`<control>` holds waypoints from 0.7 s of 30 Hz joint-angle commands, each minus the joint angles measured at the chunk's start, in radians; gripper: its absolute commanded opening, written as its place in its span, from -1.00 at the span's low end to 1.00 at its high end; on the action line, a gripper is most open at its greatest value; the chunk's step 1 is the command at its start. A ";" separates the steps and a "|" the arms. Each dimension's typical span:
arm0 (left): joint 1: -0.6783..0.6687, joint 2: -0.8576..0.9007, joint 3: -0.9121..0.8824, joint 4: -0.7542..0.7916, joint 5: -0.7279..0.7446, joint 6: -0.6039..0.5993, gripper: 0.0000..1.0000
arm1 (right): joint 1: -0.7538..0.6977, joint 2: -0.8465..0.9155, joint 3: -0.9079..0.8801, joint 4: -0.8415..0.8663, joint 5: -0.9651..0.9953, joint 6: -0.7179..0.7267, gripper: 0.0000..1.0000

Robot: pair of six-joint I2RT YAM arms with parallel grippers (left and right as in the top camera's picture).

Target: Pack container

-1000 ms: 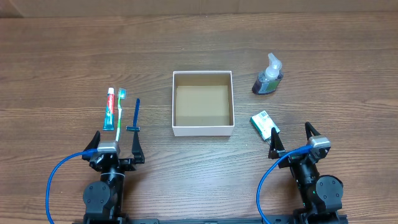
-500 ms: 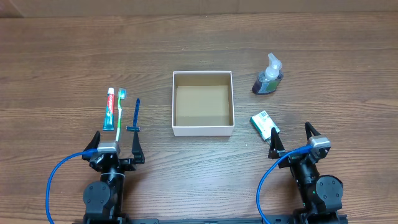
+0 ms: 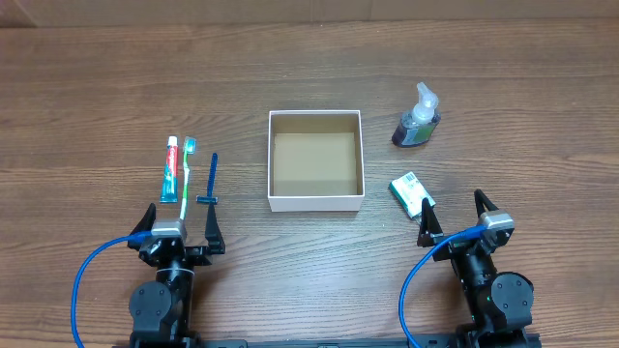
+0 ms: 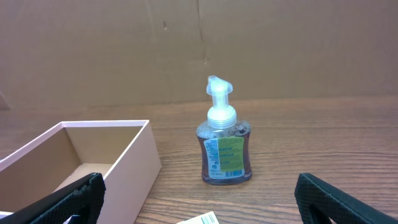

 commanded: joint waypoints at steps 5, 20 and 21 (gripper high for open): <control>0.009 -0.008 -0.005 0.004 -0.005 0.012 1.00 | -0.005 -0.010 -0.011 0.006 0.006 -0.003 1.00; 0.009 -0.008 -0.005 0.004 -0.005 0.012 1.00 | -0.004 -0.010 -0.010 0.011 -0.047 0.092 1.00; 0.009 -0.008 -0.005 0.004 -0.005 0.013 1.00 | -0.004 -0.010 -0.010 0.012 -0.047 0.108 1.00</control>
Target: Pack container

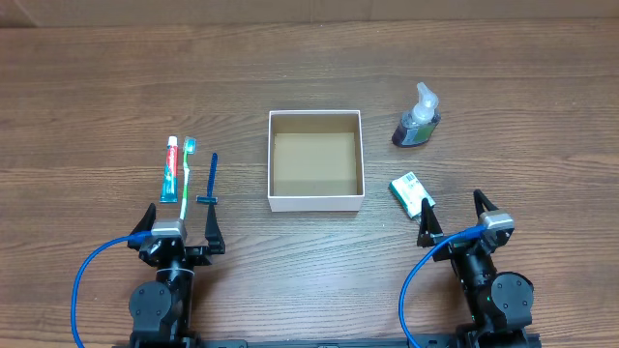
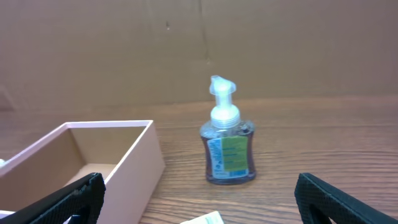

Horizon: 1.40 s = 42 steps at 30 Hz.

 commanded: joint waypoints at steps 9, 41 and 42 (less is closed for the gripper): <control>0.009 -0.008 -0.005 0.004 -0.005 0.012 1.00 | -0.005 -0.010 0.000 0.006 -0.081 0.182 1.00; 0.009 -0.008 -0.005 0.004 -0.005 0.012 1.00 | -0.005 1.259 1.487 -0.901 -0.062 0.044 1.00; 0.009 -0.008 -0.005 0.004 -0.005 0.012 1.00 | -0.005 1.290 1.492 -0.900 -0.061 0.044 1.00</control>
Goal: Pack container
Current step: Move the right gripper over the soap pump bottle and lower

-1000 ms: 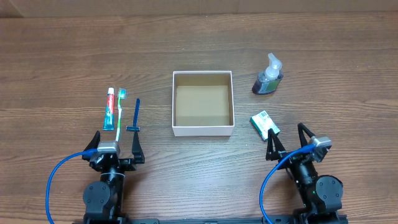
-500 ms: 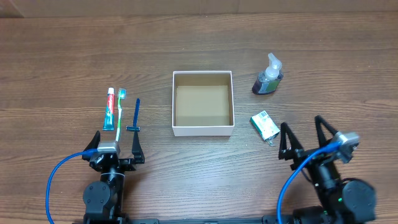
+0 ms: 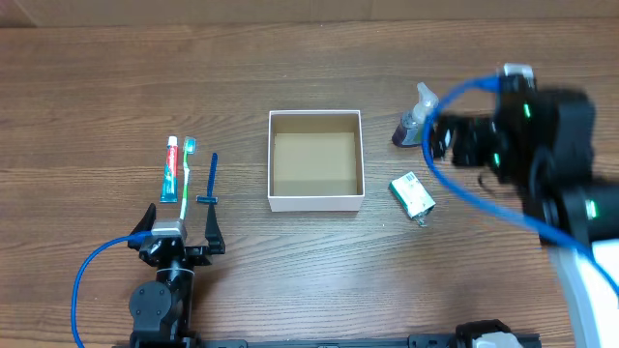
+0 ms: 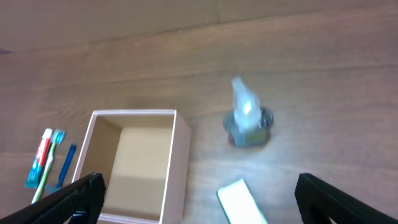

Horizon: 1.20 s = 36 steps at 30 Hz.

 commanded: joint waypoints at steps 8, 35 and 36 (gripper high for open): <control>0.009 -0.008 -0.003 0.003 -0.005 0.012 1.00 | -0.004 0.281 0.064 0.030 0.132 -0.129 1.00; 0.009 -0.008 -0.003 0.003 -0.005 0.012 1.00 | -0.004 0.577 0.064 0.278 0.186 -0.324 0.42; 0.009 -0.008 -0.003 0.003 -0.005 0.013 1.00 | -0.004 0.577 0.064 0.283 0.185 -0.324 0.38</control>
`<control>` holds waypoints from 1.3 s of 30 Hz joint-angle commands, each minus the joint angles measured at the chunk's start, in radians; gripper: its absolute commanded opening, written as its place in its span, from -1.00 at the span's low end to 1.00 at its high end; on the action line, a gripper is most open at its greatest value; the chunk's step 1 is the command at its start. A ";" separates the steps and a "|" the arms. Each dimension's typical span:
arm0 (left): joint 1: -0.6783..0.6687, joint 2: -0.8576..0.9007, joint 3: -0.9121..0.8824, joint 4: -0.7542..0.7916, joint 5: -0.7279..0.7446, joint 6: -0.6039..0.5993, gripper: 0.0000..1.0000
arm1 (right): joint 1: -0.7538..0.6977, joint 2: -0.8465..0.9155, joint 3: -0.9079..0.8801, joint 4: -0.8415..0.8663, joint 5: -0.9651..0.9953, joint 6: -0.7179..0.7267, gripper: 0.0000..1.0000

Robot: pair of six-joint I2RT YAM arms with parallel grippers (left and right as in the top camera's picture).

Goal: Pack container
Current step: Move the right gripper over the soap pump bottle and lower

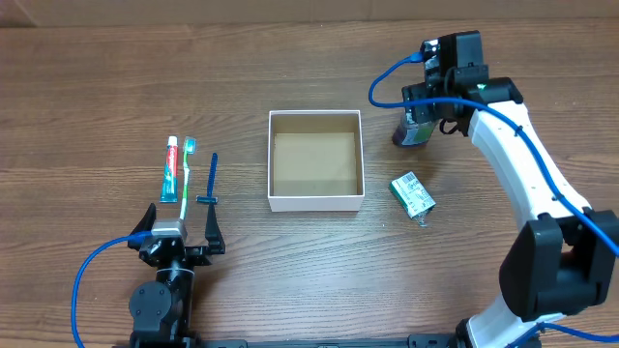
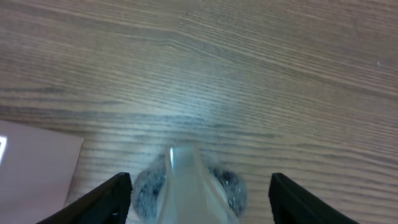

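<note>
A white open box [image 1: 315, 160] stands mid-table, nothing inside it. To its right is a soap pump bottle [image 1: 415, 127], partly covered by my right gripper [image 1: 432, 108], which is directly above it. In the right wrist view the bottle's white pump [image 2: 186, 186] rises between the open fingers [image 2: 106, 199], which stand apart on either side without touching it. A small green-and-white packet [image 1: 412, 192] lies right of the box. A toothpaste tube [image 1: 171, 168], toothbrush [image 1: 188, 170] and blue razor [image 1: 210, 178] lie left of the box. My left gripper [image 1: 180, 218] rests open near the front edge.
The wooden table [image 1: 97, 87] carries only these things. A corner of the box [image 2: 31, 168] shows at the left of the right wrist view. The right arm reaches across the table's right side, its blue cable looping above.
My right gripper has moved from above and to the right of the soap bottle down and left, so the pump now sits between its open fingers. The left arm has not moved.
Both arms first rested at the front edge, grippers open, the right one facing the soap bottle from afar. Then the right arm was raised high over the table's right side. Now its open gripper straddles the bottle's pump.
</note>
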 commanded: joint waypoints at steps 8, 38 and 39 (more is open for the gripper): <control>0.009 -0.008 -0.003 0.004 -0.005 0.013 1.00 | -0.004 -0.002 0.022 0.027 0.006 -0.003 0.22; 0.009 -0.008 -0.003 0.004 -0.005 0.012 1.00 | -0.010 0.092 0.018 0.074 -0.038 -0.005 -0.07; 0.009 -0.008 -0.003 0.004 -0.005 0.012 1.00 | -0.010 0.095 0.018 0.075 -0.038 -0.005 -0.14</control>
